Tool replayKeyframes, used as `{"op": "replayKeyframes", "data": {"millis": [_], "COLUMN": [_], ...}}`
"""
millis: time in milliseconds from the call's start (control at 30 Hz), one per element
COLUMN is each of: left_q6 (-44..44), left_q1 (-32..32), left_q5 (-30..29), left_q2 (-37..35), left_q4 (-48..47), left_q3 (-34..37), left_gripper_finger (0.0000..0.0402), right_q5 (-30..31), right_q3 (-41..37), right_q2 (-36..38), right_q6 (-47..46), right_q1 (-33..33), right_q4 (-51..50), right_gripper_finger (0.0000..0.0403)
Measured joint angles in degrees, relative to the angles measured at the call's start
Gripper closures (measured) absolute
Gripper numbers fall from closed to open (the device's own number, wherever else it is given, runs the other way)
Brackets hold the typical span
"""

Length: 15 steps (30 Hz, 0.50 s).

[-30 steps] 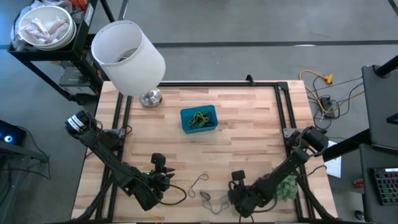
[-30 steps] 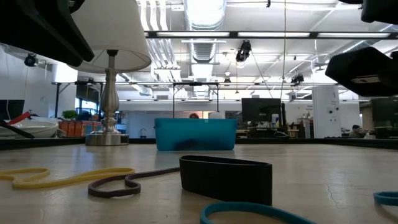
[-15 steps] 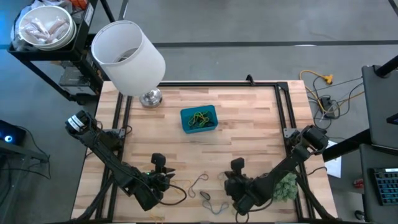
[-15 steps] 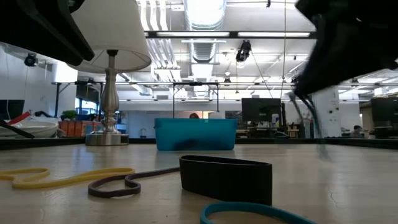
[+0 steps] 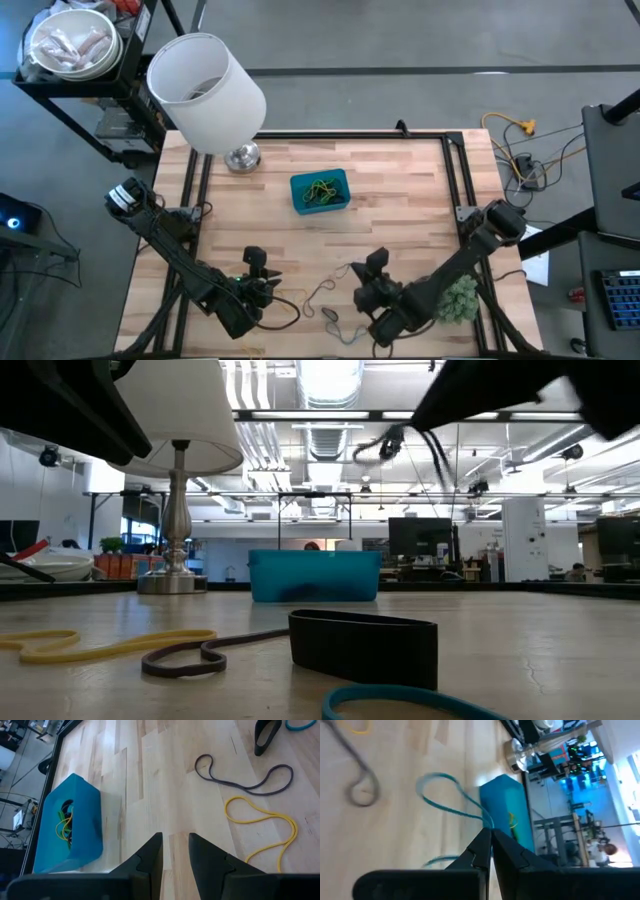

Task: Pick and place rubber bands into bin
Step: Put the blue rubber band into the blue bin

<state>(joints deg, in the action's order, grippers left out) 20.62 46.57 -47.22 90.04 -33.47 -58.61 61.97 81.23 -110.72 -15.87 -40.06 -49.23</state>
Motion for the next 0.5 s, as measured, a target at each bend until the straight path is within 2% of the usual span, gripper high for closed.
{"op": "replayKeyframes", "data": {"millis": [233, 500], "left_q6": [0.0, 0.0], "left_q1": [0.0, -0.1], "left_q5": [0.0, 0.0], "left_q2": [0.0, 0.0], "left_q4": [0.0, 0.0], "left_q3": [0.0, 0.0], "left_gripper_finger": [0.0324, 0.0324], "right_q5": [4.0, 4.3], "right_q3": [1.0, 1.4], "right_q2": [0.6, 1.5], "right_q6": [5.5, 9.3], "right_q1": [6.0, 14.6], "right_q4": [0.1, 1.4], "right_gripper_finger": [0.0395, 0.0394]}}
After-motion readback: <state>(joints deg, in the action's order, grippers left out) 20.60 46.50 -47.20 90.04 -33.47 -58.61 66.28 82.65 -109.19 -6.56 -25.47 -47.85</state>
